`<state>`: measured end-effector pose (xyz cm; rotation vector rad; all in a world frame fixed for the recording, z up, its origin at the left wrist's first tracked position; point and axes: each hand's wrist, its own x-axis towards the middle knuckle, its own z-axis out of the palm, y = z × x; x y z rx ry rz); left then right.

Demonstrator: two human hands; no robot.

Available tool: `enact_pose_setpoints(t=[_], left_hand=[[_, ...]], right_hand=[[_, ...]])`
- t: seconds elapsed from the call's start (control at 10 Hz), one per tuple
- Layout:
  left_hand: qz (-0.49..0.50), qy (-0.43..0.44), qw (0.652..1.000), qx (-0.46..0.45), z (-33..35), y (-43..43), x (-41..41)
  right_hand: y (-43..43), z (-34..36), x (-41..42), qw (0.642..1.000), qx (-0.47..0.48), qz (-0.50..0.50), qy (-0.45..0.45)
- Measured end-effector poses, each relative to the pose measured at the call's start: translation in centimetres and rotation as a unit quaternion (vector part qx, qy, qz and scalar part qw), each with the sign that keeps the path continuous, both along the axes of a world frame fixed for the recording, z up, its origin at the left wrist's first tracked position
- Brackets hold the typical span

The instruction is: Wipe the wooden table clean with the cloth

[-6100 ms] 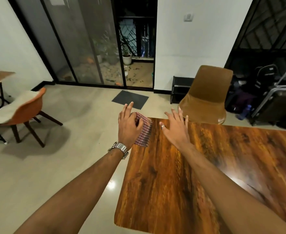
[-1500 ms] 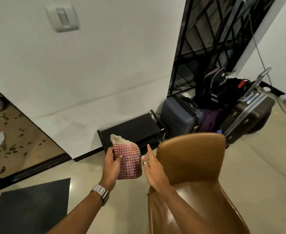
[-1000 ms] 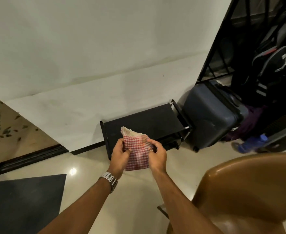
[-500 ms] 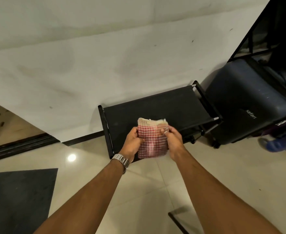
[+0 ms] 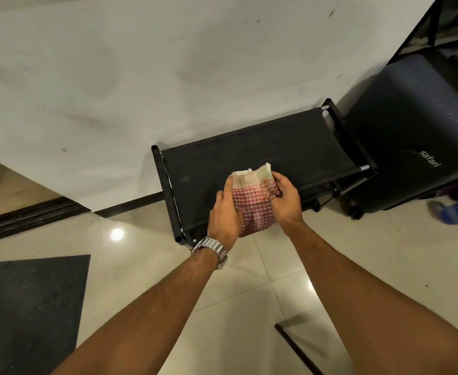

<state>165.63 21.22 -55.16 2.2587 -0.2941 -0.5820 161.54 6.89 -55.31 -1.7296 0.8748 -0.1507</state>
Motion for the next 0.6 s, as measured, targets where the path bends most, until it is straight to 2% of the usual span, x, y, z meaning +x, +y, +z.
enact_pose_setpoints(t=[0.2, 0.3, 0.4, 0.5, 0.6], left_hand=[[-0.072, -0.078, 0.988, 0.115, -0.6, -0.4, -0.9], [-0.077, -0.092, 0.984, 0.128, -1.2, -0.6, -1.1], [-0.050, -0.071, 0.990, 0.115, -1.0, -1.0, -1.0], [-0.058, -0.071, 0.988, 0.123, -0.8, -1.5, -1.1], [-0.061, -0.084, 0.984, 0.146, -0.6, -0.9, -1.1]], right_hand=[[-0.3, 0.1, 0.1, 0.995, -0.062, 0.072, 0.023], [-0.6, 0.1, -0.3, 0.963, -0.182, 0.170, 0.099], [-0.6, -0.1, -0.7, 0.937, -0.223, 0.215, 0.162], [-0.6, -0.1, -1.3, 0.909, -0.266, 0.239, 0.215], [-0.6, 0.5, -1.2, 0.894, -0.315, 0.228, 0.221]])
